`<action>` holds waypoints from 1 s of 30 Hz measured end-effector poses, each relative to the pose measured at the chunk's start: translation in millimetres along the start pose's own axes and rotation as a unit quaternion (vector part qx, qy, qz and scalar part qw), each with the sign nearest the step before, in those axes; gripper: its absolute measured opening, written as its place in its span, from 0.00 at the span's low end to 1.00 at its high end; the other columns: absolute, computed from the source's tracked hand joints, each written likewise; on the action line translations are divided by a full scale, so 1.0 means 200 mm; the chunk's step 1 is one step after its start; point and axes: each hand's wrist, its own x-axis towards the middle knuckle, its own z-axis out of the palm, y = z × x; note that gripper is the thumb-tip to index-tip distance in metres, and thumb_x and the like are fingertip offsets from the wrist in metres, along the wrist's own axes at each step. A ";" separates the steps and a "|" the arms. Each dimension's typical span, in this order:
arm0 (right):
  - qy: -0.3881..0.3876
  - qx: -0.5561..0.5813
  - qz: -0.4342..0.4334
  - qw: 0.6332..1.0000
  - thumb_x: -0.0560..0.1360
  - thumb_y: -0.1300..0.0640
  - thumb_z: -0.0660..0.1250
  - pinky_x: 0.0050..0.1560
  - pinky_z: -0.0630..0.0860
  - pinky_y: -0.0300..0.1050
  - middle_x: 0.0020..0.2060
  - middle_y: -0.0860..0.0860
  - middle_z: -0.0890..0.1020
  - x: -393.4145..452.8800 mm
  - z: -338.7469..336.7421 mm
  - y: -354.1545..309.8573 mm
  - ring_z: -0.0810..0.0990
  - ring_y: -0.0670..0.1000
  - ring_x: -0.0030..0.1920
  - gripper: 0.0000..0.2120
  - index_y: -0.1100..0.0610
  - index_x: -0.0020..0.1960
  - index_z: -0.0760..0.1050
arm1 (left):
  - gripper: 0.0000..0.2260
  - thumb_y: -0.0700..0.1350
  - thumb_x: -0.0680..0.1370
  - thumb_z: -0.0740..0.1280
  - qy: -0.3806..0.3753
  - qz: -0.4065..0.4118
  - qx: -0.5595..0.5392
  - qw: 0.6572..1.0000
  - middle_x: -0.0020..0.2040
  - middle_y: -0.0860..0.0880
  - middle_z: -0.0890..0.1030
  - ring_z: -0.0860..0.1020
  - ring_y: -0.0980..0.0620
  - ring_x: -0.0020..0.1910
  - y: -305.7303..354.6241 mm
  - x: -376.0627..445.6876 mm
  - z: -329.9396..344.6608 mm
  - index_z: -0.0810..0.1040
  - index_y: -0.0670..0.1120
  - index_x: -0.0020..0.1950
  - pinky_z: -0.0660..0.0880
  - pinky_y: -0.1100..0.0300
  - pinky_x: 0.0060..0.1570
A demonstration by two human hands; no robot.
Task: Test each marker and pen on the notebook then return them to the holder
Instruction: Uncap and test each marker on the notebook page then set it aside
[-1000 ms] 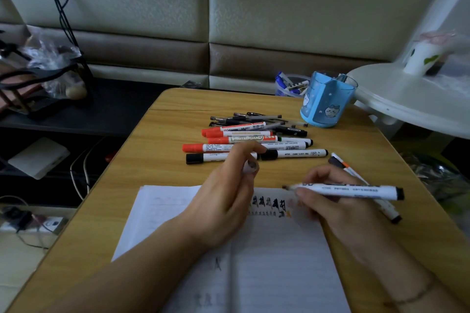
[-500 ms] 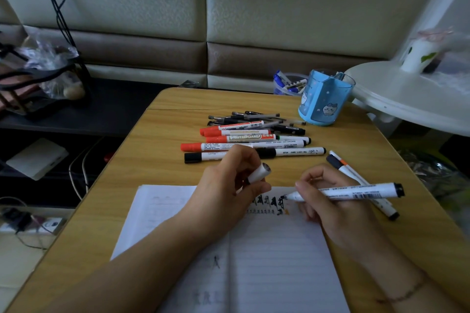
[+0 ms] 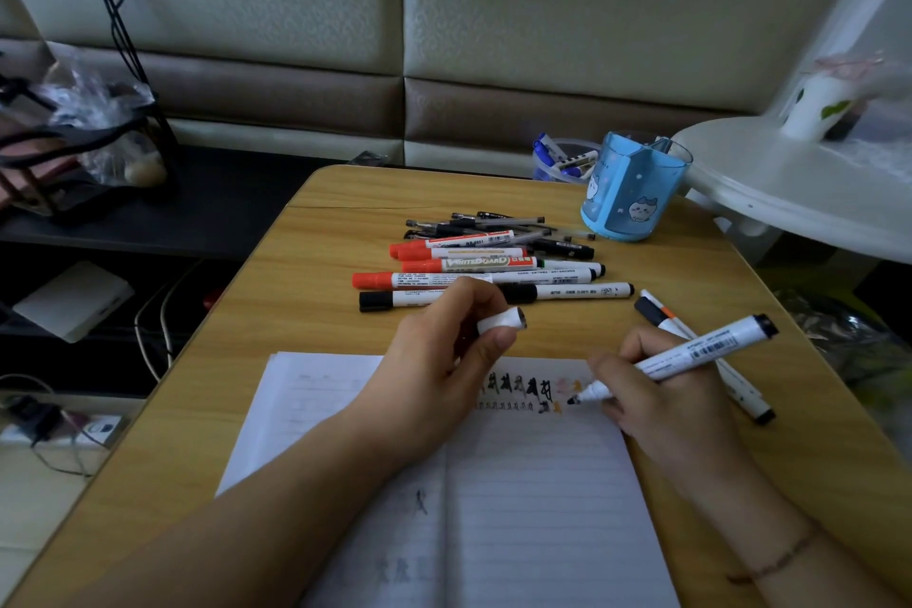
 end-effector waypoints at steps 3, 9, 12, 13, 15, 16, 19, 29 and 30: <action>0.002 -0.039 -0.021 0.999 0.73 0.65 0.71 0.24 0.65 0.47 0.22 0.61 0.71 0.00 0.01 0.00 0.71 0.66 0.26 0.18 0.60 0.28 0.67 | 0.05 0.48 0.80 0.63 -0.003 -0.001 0.010 1.000 0.37 0.57 0.75 0.72 0.55 0.34 -0.01 0.00 0.00 0.74 0.48 0.53 0.67 0.65 0.34; -0.009 -0.085 -0.046 0.995 0.71 0.67 0.70 0.22 0.62 0.41 0.22 0.59 0.71 0.00 0.01 -0.01 0.68 0.56 0.22 0.18 0.62 0.28 0.66 | 0.07 0.49 0.80 0.63 -0.008 -0.006 0.011 1.000 0.37 0.56 0.75 0.73 0.55 0.34 -0.01 0.00 0.00 0.74 0.47 0.53 0.68 0.64 0.34; -0.015 -0.081 -0.038 0.996 0.71 0.67 0.70 0.22 0.65 0.42 0.23 0.62 0.72 0.00 0.01 -0.01 0.71 0.64 0.26 0.17 0.65 0.29 0.66 | 0.07 0.49 0.80 0.63 -0.011 -0.009 0.014 1.000 0.36 0.57 0.74 0.72 0.55 0.34 -0.01 0.00 0.01 0.74 0.47 0.53 0.67 0.65 0.34; -0.011 -0.081 -0.035 0.996 0.71 0.68 0.70 0.22 0.64 0.43 0.23 0.62 0.71 0.00 0.01 -0.01 0.71 0.65 0.27 0.16 0.65 0.29 0.66 | 0.07 0.49 0.80 0.63 -0.012 -0.010 0.014 1.000 0.36 0.56 0.74 0.72 0.55 0.33 -0.01 0.00 0.01 0.74 0.47 0.53 0.67 0.64 0.33; -0.003 -0.085 -0.035 0.996 0.71 0.67 0.70 0.23 0.63 0.44 0.22 0.60 0.70 0.01 0.00 0.00 0.70 0.65 0.27 0.17 0.64 0.29 0.66 | 0.07 0.49 0.80 0.63 -0.013 -0.011 0.015 1.000 0.36 0.56 0.74 0.73 0.53 0.34 -0.01 0.00 0.01 0.74 0.47 0.54 0.68 0.61 0.33; -0.004 -0.089 -0.036 0.995 0.72 0.67 0.70 0.23 0.62 0.44 0.22 0.60 0.70 0.01 0.01 0.00 0.70 0.64 0.26 0.17 0.63 0.29 0.66 | 0.07 0.49 0.80 0.63 -0.013 -0.010 0.015 1.000 0.36 0.56 0.74 0.73 0.53 0.34 -0.01 0.00 0.01 0.75 0.47 0.54 0.69 0.60 0.33; -0.013 -0.083 -0.020 0.996 0.71 0.67 0.70 0.23 0.63 0.44 0.23 0.61 0.70 0.01 0.00 -0.01 0.71 0.65 0.28 0.18 0.60 0.28 0.65 | 0.06 0.49 0.80 0.63 -0.012 -0.008 0.015 1.000 0.36 0.56 0.74 0.72 0.54 0.33 -0.01 0.00 0.00 0.75 0.47 0.53 0.68 0.61 0.33; -0.020 0.058 0.039 0.997 0.71 0.60 0.73 0.24 0.65 0.41 0.23 0.52 0.75 0.01 -0.02 -0.05 0.69 0.50 0.24 0.15 0.55 0.30 0.71 | 0.06 0.49 0.79 0.65 -0.015 -0.004 0.032 0.999 0.37 0.61 0.75 0.73 0.58 0.36 -0.01 0.01 0.00 0.76 0.49 0.53 0.67 0.67 0.35; -0.024 0.082 0.036 0.996 0.70 0.55 0.74 0.23 0.65 0.40 0.24 0.52 0.75 0.00 -0.03 -0.07 0.69 0.49 0.24 0.11 0.54 0.33 0.74 | 0.06 0.49 0.79 0.65 -0.018 -0.003 0.039 0.999 0.38 0.61 0.76 0.74 0.57 0.37 -0.01 0.01 0.00 0.76 0.49 0.53 0.68 0.67 0.35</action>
